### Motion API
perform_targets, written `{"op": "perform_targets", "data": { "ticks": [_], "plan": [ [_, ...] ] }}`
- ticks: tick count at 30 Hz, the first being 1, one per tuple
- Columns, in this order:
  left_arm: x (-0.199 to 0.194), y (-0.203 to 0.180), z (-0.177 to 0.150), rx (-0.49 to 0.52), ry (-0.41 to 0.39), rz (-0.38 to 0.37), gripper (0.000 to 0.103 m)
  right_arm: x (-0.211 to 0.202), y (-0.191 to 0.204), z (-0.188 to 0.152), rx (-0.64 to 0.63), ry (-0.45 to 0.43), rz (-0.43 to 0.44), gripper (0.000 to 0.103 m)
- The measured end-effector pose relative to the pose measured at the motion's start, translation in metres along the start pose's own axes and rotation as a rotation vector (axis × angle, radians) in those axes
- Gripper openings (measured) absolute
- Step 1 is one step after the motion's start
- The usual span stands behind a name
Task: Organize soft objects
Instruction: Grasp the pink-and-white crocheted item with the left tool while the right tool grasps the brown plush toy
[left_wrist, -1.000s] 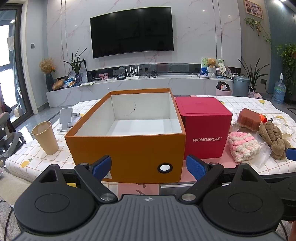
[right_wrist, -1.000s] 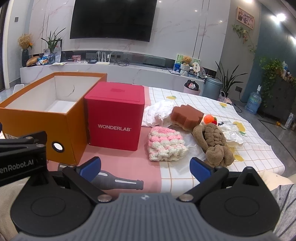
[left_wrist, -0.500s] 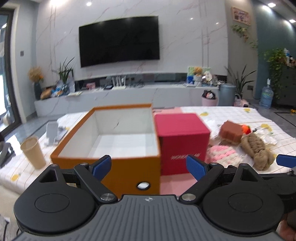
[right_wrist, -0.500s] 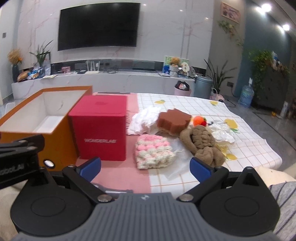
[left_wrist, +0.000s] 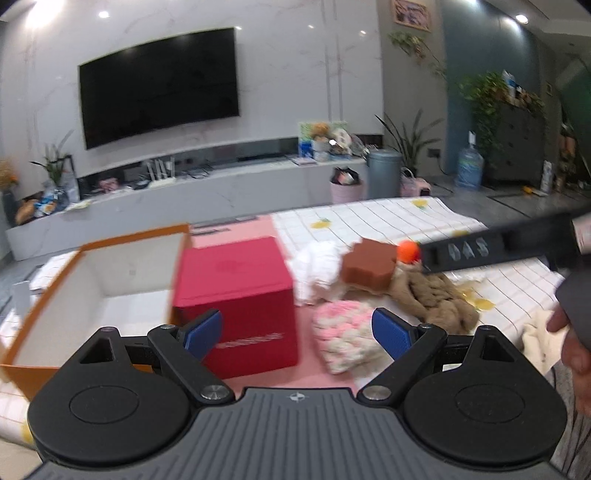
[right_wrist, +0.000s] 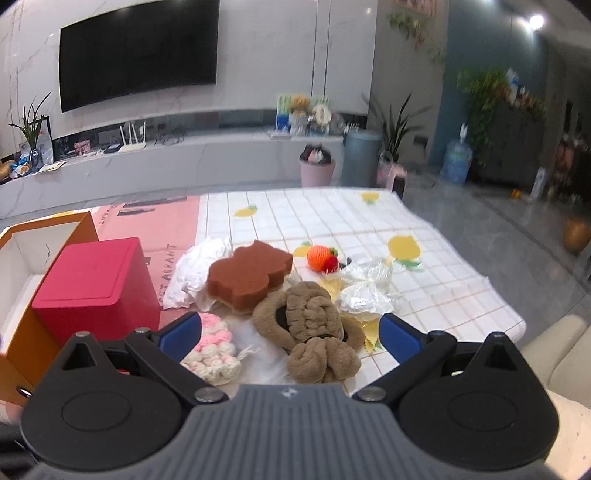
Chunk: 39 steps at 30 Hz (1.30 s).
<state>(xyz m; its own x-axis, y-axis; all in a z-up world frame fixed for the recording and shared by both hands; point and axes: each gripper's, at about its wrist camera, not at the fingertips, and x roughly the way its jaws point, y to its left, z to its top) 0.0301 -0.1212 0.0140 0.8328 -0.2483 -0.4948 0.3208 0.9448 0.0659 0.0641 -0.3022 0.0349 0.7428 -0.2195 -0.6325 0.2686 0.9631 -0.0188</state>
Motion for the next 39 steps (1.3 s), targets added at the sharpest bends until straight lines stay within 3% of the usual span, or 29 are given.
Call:
{"op": "perform_targets", "data": {
  "ticks": [6,9,12,16,19,29,33,39],
  "plan": [
    [0.036,-0.032,-0.007,0.038,0.045,-0.036,0.103,0.071,-0.010,0.013,-0.065,0.213,0.052,0.100],
    [0.054,-0.043,-0.010,0.041,0.052,-0.029,0.103,0.100,-0.026,0.009,0.034,0.267,0.055,0.100],
    [0.075,-0.045,-0.012,0.013,0.065,-0.048,0.103,0.114,-0.044,0.002,0.146,0.282,0.096,0.100],
    [0.110,-0.045,-0.010,-0.064,0.134,-0.033,0.103,0.130,-0.052,-0.005,0.208,0.347,0.074,0.100],
    [0.126,-0.046,-0.009,-0.113,0.162,-0.034,0.103,0.134,-0.053,-0.005,0.223,0.355,0.091,0.100],
    [0.155,-0.041,-0.019,-0.113,0.229,-0.043,0.102,0.149,-0.059,-0.007,0.244,0.376,0.068,0.100],
    [0.150,-0.039,-0.027,-0.101,0.210,-0.015,0.082,0.155,-0.059,-0.008,0.255,0.388,0.058,0.100],
    [0.132,-0.031,-0.030,-0.030,0.158,-0.068,0.056,0.152,-0.057,-0.009,0.250,0.396,0.075,0.100]
  ]
}}
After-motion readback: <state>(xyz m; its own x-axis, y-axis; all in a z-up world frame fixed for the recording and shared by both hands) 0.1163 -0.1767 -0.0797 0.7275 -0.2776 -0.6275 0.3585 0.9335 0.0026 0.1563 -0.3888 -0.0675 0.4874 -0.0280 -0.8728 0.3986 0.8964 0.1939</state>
